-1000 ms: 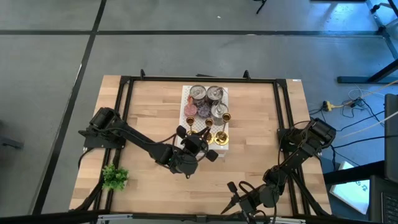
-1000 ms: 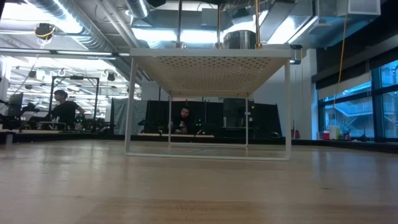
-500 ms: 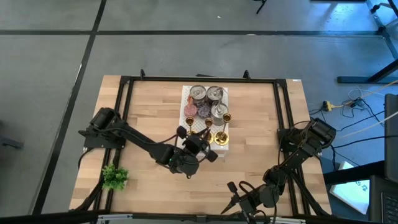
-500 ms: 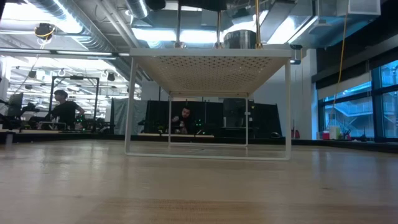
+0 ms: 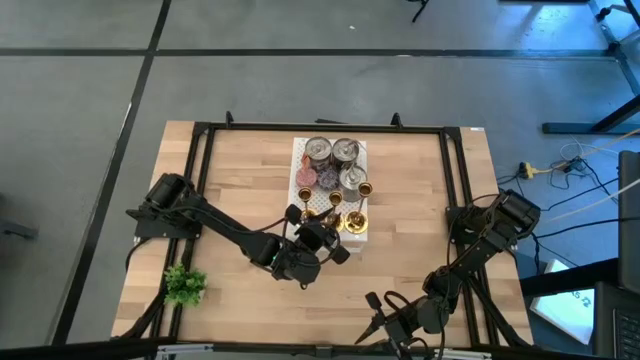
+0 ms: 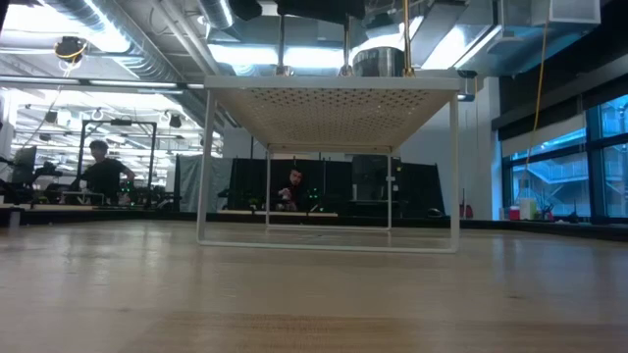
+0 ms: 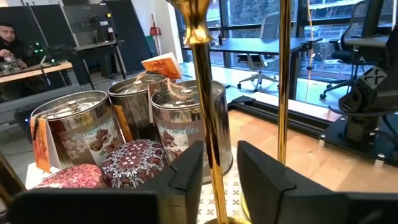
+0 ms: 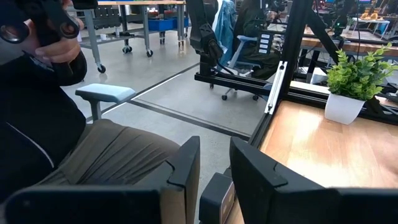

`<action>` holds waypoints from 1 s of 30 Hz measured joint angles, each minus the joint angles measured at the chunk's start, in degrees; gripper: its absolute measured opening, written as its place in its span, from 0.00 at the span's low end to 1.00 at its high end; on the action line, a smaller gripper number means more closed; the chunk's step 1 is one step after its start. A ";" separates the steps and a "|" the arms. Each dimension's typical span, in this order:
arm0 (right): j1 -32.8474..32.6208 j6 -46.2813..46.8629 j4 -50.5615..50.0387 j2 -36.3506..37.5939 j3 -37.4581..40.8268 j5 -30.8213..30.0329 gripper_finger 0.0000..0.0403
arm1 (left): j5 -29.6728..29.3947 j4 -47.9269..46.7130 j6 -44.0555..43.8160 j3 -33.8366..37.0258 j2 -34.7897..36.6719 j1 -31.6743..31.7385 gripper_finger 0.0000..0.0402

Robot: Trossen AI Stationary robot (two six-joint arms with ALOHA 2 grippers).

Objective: Pick & Place candle stick holders
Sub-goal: Put the gold candle holder on the shelf, then return to Home Position

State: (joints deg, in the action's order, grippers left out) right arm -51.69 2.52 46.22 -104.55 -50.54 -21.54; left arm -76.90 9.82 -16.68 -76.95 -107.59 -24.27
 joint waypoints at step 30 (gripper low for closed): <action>0.01 0.02 -0.11 0.02 0.00 0.00 0.22 | -4.59 0.70 -3.01 -0.20 0.20 -5.88 0.52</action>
State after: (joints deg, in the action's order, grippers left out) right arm -51.68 2.55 46.11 -104.53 -50.54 -21.54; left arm -81.49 10.53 -19.69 -77.15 -107.39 -30.16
